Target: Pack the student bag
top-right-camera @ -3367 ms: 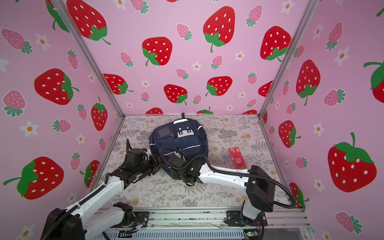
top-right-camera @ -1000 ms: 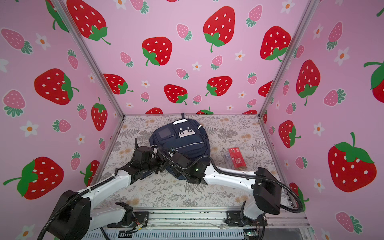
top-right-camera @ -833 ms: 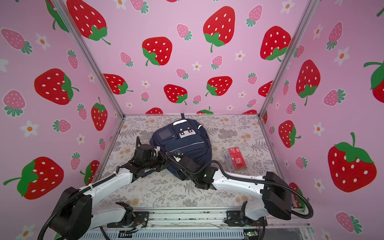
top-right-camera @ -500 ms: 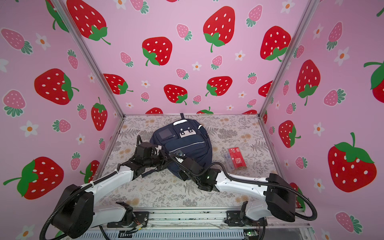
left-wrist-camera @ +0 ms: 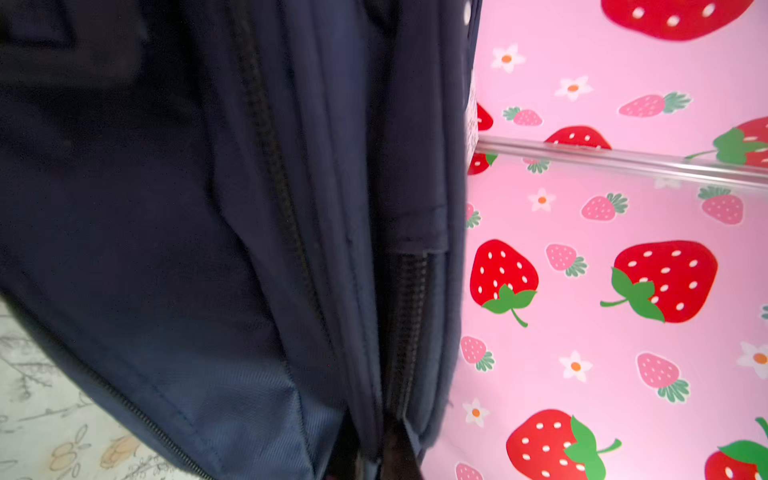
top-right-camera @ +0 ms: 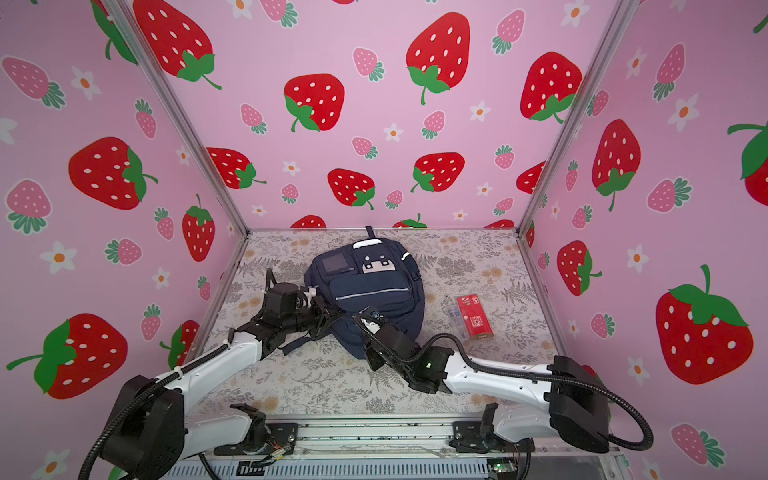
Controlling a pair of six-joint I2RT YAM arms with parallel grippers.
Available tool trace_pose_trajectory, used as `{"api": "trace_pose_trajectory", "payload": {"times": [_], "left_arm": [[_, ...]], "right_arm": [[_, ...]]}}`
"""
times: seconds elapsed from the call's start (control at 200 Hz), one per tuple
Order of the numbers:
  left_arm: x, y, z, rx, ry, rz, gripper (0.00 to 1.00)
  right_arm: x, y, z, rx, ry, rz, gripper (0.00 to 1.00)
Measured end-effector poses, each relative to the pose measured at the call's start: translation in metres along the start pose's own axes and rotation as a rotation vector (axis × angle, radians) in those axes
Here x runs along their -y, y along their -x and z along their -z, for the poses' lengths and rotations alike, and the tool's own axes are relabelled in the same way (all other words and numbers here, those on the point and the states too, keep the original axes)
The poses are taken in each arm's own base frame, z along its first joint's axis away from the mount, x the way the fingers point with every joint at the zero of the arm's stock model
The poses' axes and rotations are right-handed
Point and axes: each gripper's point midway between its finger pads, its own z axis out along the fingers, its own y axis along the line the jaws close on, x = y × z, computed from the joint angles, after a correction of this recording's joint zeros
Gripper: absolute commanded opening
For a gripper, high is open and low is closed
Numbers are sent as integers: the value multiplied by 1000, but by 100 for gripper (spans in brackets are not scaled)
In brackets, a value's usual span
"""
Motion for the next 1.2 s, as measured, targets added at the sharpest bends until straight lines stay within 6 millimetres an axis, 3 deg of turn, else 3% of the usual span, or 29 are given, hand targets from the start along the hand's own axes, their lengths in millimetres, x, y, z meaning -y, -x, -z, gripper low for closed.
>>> {"api": "trace_pose_trajectory", "payload": {"times": [0.06, 0.175, 0.27, 0.33, 0.47, 0.73, 0.95, 1.201], "left_arm": [[0, 3, 0, 13, 0, 3, 0], [1, 3, 0, 18, -2, 12, 0], [3, 2, 0, 20, -7, 14, 0], [5, 2, 1, 24, -13, 16, 0], [9, 2, 1, 31, -23, 18, 0], [10, 1, 1, 36, -26, 16, 0], [14, 0, 4, 43, -37, 9, 0], [15, -1, 4, 42, -36, 6, 0]], "right_arm": [[-3, 4, 1, -10, 10, -27, 61], [-11, 19, 3, -10, 36, -91, 59], [-16, 30, 6, -10, 63, -155, 52], [-17, 33, 4, -22, 82, -205, 38], [-8, 22, -9, -83, 86, -276, 31], [2, 8, -19, -134, 73, -294, 32], [23, -7, -35, -180, -10, -256, 32], [26, 7, -46, -168, -46, -211, 30]]}}
